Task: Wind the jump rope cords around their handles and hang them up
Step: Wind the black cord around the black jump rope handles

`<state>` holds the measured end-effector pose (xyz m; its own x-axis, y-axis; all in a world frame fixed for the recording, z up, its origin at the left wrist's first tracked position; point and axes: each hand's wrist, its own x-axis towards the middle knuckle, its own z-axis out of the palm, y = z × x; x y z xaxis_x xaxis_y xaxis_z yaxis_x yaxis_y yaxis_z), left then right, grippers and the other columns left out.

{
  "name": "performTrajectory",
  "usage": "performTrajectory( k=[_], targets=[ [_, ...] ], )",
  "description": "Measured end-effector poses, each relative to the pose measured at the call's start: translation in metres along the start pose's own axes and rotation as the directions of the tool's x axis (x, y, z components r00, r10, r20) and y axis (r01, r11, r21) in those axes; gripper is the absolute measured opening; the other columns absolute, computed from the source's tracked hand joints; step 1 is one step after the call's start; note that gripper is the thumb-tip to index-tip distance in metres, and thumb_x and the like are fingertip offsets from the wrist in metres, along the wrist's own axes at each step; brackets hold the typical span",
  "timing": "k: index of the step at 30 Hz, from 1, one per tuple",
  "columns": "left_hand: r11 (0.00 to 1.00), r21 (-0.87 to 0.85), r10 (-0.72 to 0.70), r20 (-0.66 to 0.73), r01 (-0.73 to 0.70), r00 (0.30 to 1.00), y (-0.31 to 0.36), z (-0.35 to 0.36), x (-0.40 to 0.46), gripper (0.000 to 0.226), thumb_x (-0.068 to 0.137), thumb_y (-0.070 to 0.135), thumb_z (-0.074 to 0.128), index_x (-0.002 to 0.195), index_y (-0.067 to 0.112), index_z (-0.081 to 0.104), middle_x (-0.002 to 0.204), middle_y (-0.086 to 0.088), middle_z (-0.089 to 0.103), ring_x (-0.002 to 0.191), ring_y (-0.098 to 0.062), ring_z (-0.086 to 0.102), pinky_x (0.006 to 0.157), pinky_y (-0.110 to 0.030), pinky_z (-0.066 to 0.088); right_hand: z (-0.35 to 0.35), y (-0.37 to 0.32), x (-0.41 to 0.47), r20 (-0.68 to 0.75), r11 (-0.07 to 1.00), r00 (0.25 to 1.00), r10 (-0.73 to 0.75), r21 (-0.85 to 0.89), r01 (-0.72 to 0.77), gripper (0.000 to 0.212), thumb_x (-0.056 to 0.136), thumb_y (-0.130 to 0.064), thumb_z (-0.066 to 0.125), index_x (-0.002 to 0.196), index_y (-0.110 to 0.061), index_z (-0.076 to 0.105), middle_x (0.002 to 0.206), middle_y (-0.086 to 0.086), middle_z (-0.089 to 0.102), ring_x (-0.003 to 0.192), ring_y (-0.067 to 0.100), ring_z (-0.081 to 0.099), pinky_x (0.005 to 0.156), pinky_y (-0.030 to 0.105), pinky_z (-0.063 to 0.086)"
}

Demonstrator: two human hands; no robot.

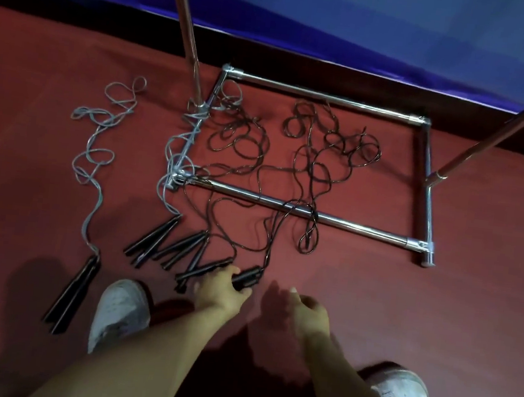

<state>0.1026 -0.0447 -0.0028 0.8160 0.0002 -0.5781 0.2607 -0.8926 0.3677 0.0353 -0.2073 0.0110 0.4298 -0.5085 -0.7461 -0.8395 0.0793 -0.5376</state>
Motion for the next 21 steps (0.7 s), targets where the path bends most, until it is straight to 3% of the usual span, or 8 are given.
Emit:
performTrajectory(
  k=[3,7,10,14,17,21],
  targets=[
    [0.951,0.305,0.058,-0.008,-0.053,0.998,-0.006,0.005,-0.002,0.054,0.086,0.039,0.068,0.137,0.039,0.048,0.137,0.009,0.052,0.131,-0.017,0.046,0.106,-0.037,0.032,0.010,0.003,0.003,0.023,1.000,1.000,0.008,-0.022,-0.007,0.042,0.089,-0.050,0.062,0.101,-0.012,0.074,0.094,0.003,0.075,0.092,0.026,0.070,0.091,0.040,0.056],
    [0.937,0.344,0.055,0.018,-0.057,0.998,-0.010,0.016,-0.003,0.046,0.093,0.042,0.060,0.135,0.028,0.047,0.137,-0.001,0.054,0.129,-0.025,0.050,0.103,-0.036,0.040,0.021,-0.011,0.007,0.055,0.997,0.997,-0.062,-0.048,0.065,0.032,0.093,-0.047,0.059,0.089,-0.018,0.070,0.083,-0.003,0.066,0.080,0.017,0.058,0.085,0.031,0.050],
    [0.975,0.220,-0.005,0.085,-0.014,0.996,-0.007,0.021,-0.009,0.044,0.096,0.047,0.056,0.127,0.016,0.056,0.128,-0.009,0.064,0.121,-0.029,0.061,0.096,-0.036,0.049,0.025,-0.018,0.004,0.082,0.993,0.991,-0.106,-0.046,0.110,0.025,0.094,-0.046,0.058,0.083,-0.024,0.063,0.080,-0.004,0.061,0.078,0.016,0.053,0.083,0.031,0.048],
    [1.000,0.005,0.000,0.204,-0.001,0.979,0.004,0.021,-0.021,0.033,0.093,0.034,0.061,0.120,0.015,0.066,0.115,-0.007,0.072,0.110,-0.027,0.067,0.088,-0.029,0.051,0.019,-0.022,-0.010,0.035,0.994,0.994,-0.104,0.024,0.103,0.039,0.095,-0.041,0.058,0.065,-0.016,0.059,0.060,-0.006,0.055,0.063,0.018,0.050,0.070,0.032,0.044],
    [0.977,-0.204,0.112,0.226,-0.065,0.968,0.020,0.013,-0.028,0.019,0.091,0.026,0.065,0.108,0.018,0.070,0.097,-0.001,0.073,0.091,-0.023,0.068,0.074,-0.030,0.050,0.012,-0.024,-0.024,-0.030,0.987,0.986,-0.162,0.007,0.162,0.031,0.097,-0.039,0.055,0.080,-0.015,0.066,0.074,-0.001,0.065,0.073,0.021,0.058,0.072,0.028,0.044],
    [0.877,-0.450,0.310,0.255,-0.171,0.916,0.040,-0.023,-0.045,0.014,0.090,0.023,0.069,0.104,0.021,0.070,0.088,-0.002,0.075,0.082,-0.025,0.072,0.075,-0.038,0.058,-0.011,-0.033,-0.046,-0.112,0.955,0.949,-0.296,-0.015,0.296,0.027,0.099,-0.040,0.052,0.104,-0.017,0.063,0.100,0.001,0.068,0.096,0.021,0.062,0.082,0.027,0.042]
  ],
)
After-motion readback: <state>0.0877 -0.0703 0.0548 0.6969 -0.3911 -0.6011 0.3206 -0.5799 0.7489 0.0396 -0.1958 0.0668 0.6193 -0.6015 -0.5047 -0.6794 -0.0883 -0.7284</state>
